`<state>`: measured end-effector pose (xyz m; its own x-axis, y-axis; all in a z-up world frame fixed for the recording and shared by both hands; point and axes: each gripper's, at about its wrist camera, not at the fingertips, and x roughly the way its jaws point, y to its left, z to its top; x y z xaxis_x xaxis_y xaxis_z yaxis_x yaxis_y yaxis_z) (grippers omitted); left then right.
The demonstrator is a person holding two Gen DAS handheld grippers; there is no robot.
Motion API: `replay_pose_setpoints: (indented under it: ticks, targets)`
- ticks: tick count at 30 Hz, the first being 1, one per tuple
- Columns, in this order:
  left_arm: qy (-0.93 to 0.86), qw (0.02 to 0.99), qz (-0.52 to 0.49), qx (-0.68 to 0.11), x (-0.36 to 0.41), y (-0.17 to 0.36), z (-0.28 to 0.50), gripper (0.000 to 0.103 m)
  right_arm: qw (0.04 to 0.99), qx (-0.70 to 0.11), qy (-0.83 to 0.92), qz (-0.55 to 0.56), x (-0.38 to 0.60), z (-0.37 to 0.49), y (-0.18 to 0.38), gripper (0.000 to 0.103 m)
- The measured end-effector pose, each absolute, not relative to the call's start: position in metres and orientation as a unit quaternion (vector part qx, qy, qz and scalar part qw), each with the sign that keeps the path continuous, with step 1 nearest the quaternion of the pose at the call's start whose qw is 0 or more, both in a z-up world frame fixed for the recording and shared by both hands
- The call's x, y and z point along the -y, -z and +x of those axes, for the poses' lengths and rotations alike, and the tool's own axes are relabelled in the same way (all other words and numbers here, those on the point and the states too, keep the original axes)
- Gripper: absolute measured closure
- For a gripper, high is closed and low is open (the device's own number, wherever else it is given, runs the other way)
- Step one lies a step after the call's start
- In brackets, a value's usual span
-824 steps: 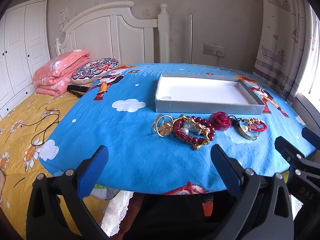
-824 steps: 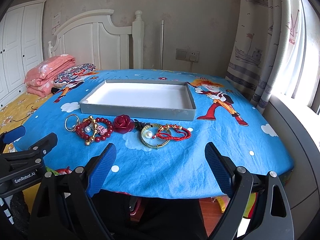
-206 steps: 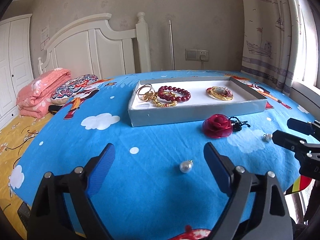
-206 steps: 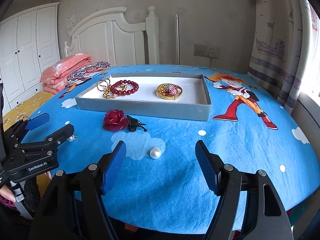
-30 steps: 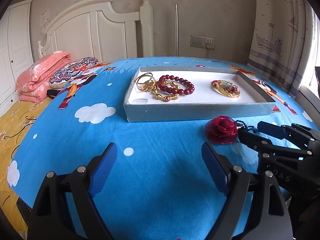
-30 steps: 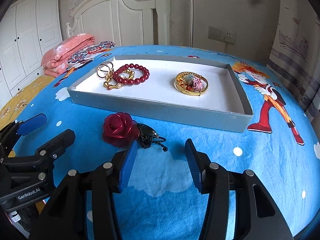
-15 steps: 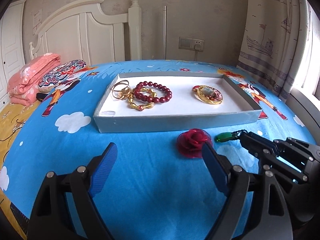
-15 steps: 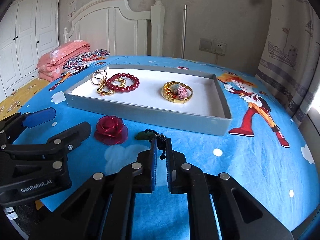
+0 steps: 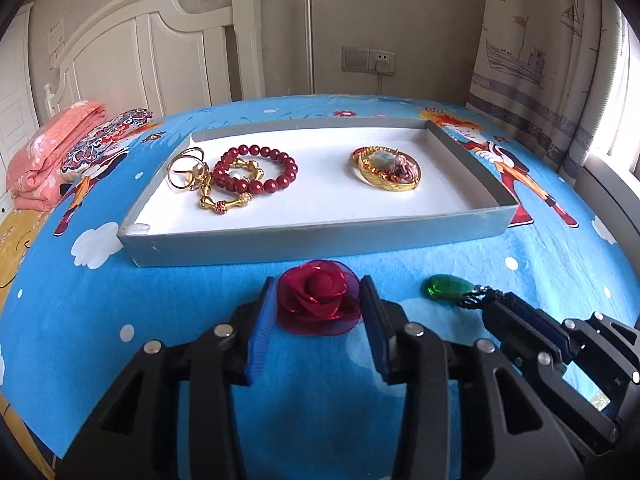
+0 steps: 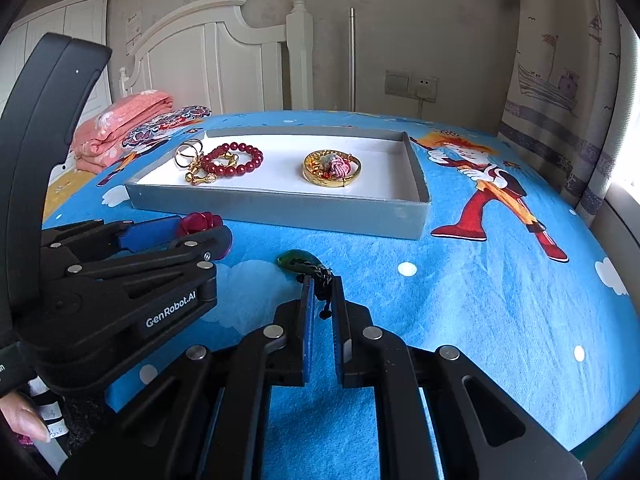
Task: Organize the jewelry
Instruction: 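Grasp the red rose with the left tool while the right tool holds the jade pendant, then lift and carry the rose brooch with both tools over the tray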
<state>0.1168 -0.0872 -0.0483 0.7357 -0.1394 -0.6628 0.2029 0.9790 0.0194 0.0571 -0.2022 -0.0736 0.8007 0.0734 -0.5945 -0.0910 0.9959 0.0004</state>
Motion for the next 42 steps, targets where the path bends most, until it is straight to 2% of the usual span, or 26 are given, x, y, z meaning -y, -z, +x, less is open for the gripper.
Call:
replay_pose_setpoints:
  ticks: [7,19,42]
  targets:
    - [0.091,0.939,0.059,-0.327,0.077,0.052,0.099,0.063,0.95,-0.309,-0.047,-0.016,0.194,0.055,0.075,0.094]
    - [0.072,0.95,0.016,-0.303,0.02,0.05,0.071,0.063,0.958,-0.279,-0.06,-0.017,0.18,0.034,0.067,0.094]
    - [0.073,0.961,0.021,-0.265,0.02,0.034,0.058,0.063,0.969,-0.238,-0.059,-0.031,0.169,0.031,0.044,0.094]
